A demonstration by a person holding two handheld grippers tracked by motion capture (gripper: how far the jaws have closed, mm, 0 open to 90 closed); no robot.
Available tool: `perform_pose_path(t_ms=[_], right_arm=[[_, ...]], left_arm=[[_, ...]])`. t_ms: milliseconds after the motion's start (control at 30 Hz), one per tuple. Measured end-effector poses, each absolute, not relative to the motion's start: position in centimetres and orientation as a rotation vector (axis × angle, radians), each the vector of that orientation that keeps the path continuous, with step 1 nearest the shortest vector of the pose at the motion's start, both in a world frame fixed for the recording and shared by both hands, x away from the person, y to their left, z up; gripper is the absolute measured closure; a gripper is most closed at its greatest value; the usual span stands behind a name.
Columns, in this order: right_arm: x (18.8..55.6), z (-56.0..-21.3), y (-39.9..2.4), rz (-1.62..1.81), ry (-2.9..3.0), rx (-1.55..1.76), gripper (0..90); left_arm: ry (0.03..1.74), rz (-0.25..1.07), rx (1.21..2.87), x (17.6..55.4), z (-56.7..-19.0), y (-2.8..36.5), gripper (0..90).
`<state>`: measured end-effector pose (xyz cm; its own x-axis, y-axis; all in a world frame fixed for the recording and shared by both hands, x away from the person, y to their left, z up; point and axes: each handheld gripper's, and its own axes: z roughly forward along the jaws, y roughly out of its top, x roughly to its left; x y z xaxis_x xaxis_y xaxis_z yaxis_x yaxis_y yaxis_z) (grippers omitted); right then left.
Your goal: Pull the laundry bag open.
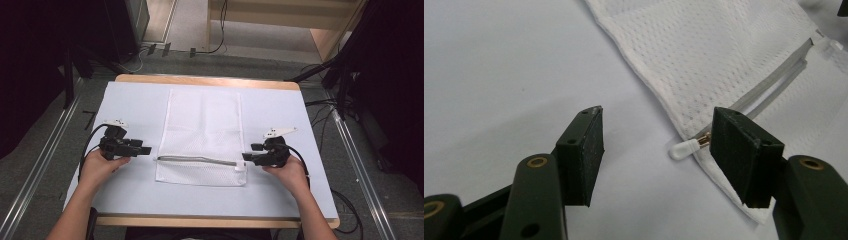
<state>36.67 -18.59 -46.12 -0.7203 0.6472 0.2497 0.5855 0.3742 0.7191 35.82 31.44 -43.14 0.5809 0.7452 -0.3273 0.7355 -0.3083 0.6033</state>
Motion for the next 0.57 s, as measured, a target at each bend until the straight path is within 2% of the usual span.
perform_pose_path(t_ms=[567], right_arm=[[37.5,-47.0,-20.2,1.227,2.456,1.257,34.3]], left_arm=[[1.265,0.069,2.058,36.4,-43.8,32.4,32.5]])
